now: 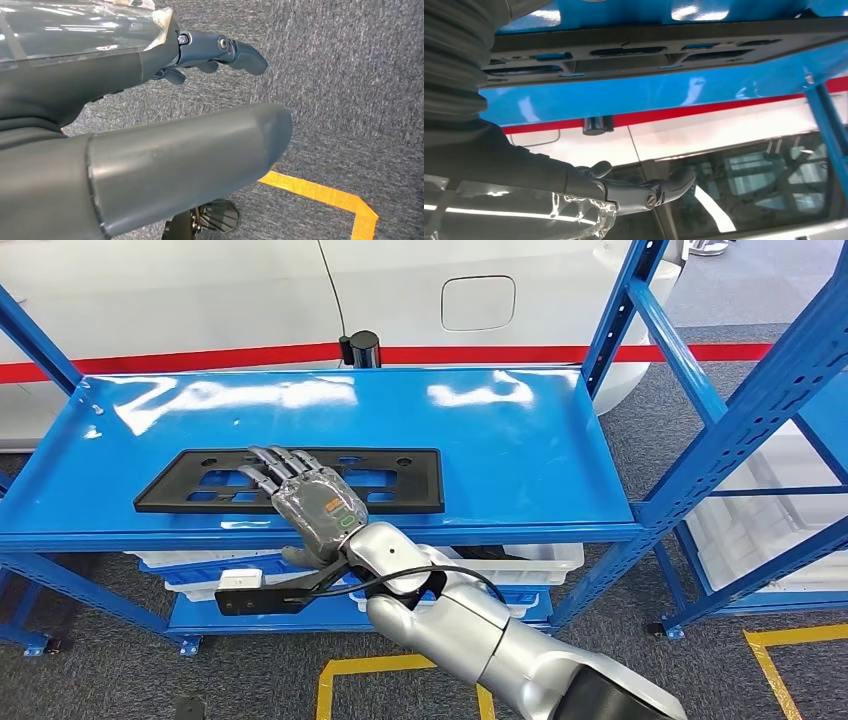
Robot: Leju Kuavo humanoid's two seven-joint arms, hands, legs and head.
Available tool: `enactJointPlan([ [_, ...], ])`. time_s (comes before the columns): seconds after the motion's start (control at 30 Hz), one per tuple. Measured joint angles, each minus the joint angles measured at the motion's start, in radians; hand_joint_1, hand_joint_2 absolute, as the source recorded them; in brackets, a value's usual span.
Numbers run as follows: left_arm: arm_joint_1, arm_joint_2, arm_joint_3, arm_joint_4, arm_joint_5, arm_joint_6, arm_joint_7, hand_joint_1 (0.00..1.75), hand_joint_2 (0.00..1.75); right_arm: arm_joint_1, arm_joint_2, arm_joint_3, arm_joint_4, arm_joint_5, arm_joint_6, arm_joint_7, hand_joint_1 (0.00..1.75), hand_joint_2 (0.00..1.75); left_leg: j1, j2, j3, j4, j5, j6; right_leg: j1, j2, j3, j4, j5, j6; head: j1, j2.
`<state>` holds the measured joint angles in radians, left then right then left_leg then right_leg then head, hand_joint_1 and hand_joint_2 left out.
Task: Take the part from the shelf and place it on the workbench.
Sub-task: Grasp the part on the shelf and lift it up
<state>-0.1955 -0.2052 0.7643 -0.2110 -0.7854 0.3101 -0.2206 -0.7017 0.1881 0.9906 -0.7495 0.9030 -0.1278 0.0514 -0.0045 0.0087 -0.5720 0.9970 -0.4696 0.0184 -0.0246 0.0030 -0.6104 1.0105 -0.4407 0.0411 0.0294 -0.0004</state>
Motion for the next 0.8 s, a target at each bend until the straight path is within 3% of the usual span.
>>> enactJointPlan([
  [0.43,0.009,-0.012,0.003,0.0,0.031,0.017,0.012,0.0,0.0,-0.044,0.119,-0.001,0.259,0.034,-0.014,0.062,0.0,1.75,0.0,0.0,0.0,0.0,0.0,0.0,0.0,0.0,0.0,0.0,0.0,0.0,0.0,0.0],
  [0.8,0.022,-0.024,0.004,0.002,0.05,0.022,0.002,0.0,0.0,-0.063,0.129,-0.053,0.374,0.077,-0.122,0.143,0.0,1.75,-0.001,0.0,0.0,0.001,0.0,0.0,-0.001,0.0,0.0,0.0,0.0,0.0,0.0,0.0],
])
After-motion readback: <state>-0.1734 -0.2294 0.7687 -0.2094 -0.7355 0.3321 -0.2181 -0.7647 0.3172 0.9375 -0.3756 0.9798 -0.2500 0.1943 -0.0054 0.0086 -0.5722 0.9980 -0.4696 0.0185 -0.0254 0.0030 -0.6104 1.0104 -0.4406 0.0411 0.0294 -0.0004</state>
